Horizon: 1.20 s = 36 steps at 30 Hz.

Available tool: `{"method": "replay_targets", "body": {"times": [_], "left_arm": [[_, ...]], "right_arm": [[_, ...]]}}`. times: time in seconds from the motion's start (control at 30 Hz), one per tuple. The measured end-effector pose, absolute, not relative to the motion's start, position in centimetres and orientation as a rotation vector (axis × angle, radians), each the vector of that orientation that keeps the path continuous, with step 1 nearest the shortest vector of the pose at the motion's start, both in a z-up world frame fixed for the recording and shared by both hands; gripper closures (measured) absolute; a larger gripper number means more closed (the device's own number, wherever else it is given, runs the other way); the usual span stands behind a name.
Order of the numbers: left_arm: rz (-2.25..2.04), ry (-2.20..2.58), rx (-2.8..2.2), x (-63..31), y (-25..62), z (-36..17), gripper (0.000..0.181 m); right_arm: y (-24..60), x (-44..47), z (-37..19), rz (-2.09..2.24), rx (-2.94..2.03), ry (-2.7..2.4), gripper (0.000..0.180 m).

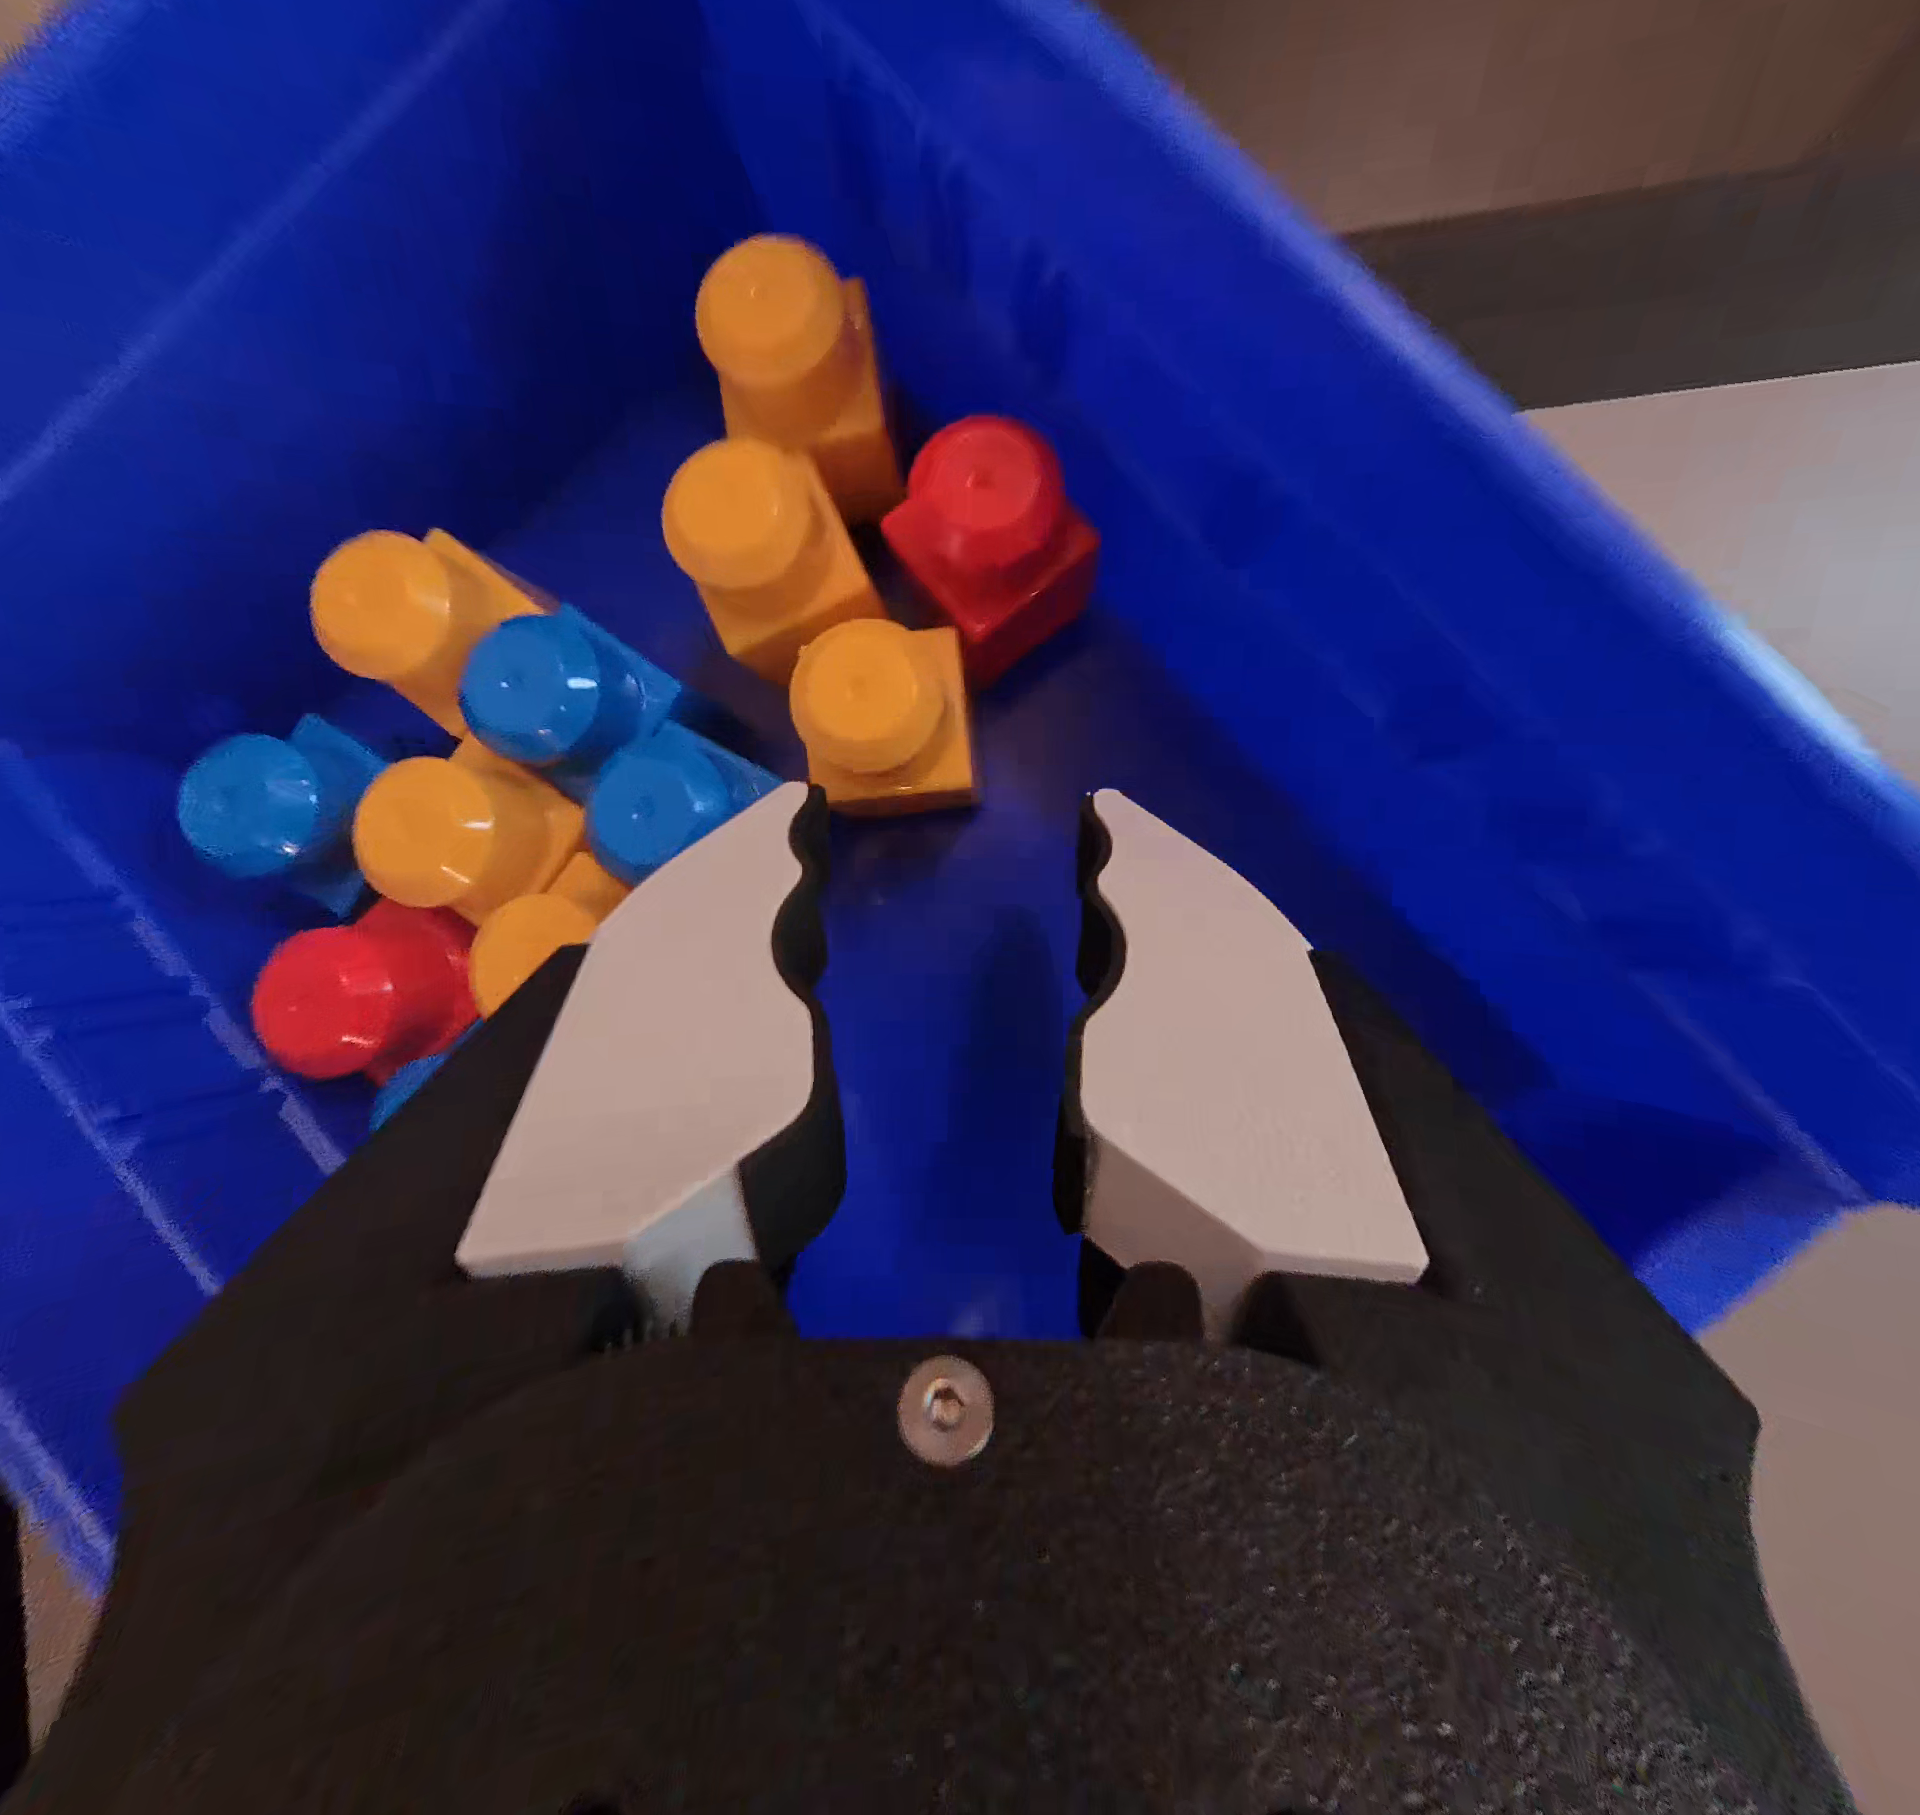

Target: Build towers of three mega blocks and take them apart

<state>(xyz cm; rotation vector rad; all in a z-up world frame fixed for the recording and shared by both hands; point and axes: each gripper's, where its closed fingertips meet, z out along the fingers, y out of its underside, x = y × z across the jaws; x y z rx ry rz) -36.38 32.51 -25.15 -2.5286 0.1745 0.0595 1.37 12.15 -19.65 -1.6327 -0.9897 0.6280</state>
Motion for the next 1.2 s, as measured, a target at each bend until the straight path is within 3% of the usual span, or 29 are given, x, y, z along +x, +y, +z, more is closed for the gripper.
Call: {"method": "replay_targets", "body": {"times": [0.1,0.6,0.9,1.03,1.2], "left_arm": [[0.134,0.158,-2.521,-37.4,33.4,-26.3,0.139],[0.411,0.425,-2.537,-38.7,35.8,-27.3,0.129],[0.533,0.782,-2.533,-38.3,35.3,-27.5,0.141],[0.482,0.798,-2.443,-37.6,34.2,-24.6,0.142],[0.109,0.81,-2.191,-31.0,31.2,-16.7,0.142]], "right_arm": [[12.0,1.3,-19.7,0.638,-1.633,-0.998,0.143],[11.9,1.1,-20.2,0.707,-1.655,-1.003,0.143],[11.6,0.9,-21.1,0.731,-1.683,-1.035,0.143],[11.7,1.0,-20.6,0.74,-1.67,-1.023,0.143],[11.8,0.9,-20.4,0.72,-1.661,-1.019,0.143]]}}
